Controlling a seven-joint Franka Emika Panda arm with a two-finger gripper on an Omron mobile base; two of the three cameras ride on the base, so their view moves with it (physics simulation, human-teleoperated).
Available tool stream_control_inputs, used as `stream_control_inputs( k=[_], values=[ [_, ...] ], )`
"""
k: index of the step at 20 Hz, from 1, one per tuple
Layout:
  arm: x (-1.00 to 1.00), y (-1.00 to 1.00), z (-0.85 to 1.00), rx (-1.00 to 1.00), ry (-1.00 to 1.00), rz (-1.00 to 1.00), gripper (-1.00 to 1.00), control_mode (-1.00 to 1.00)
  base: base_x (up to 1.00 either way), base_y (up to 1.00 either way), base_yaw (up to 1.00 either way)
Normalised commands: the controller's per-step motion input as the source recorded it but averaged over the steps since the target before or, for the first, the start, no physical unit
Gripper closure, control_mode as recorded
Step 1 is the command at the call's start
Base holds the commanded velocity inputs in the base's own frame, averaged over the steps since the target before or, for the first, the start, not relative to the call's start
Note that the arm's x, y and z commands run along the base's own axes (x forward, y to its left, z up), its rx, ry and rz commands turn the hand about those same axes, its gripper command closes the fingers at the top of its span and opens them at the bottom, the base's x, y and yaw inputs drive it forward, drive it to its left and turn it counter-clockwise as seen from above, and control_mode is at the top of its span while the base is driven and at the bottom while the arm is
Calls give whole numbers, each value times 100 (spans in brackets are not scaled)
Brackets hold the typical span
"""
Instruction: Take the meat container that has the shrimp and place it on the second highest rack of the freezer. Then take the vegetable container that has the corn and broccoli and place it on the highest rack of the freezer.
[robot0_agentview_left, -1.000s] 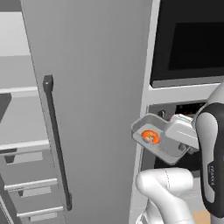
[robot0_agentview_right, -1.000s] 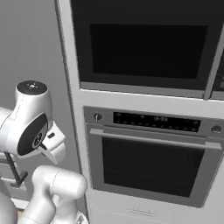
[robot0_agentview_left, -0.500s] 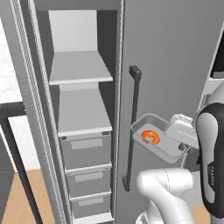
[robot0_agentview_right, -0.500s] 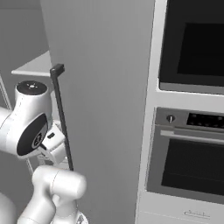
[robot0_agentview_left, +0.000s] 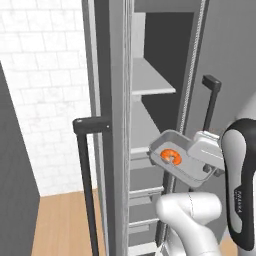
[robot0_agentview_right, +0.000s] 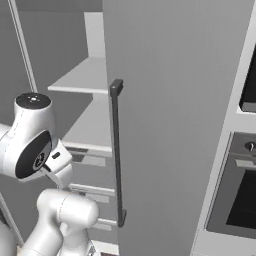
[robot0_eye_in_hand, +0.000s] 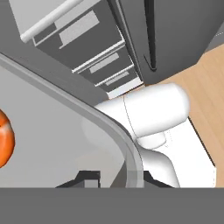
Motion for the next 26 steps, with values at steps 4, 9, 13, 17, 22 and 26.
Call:
stream_control_inputs(
  k=[4, 9, 13, 17, 22, 26],
  values=[
    [0, 0, 0, 0, 0, 0, 100, 100, 63, 7, 0],
    [0, 0, 0, 0, 0, 0, 100, 100, 51, 4, -3],
    [0, 0, -1, 0, 0, -7, 100, -100, 0, 1, -1],
    [16, 6, -22, 0, 0, -14, 100, -100, 0, 0, 0],
    [88, 27, -26, -1, 0, -16, 100, -100, 0, 0, 0],
    [100, 35, -61, 0, 0, -1, 100, -100, 0, 0, 0]
  ],
)
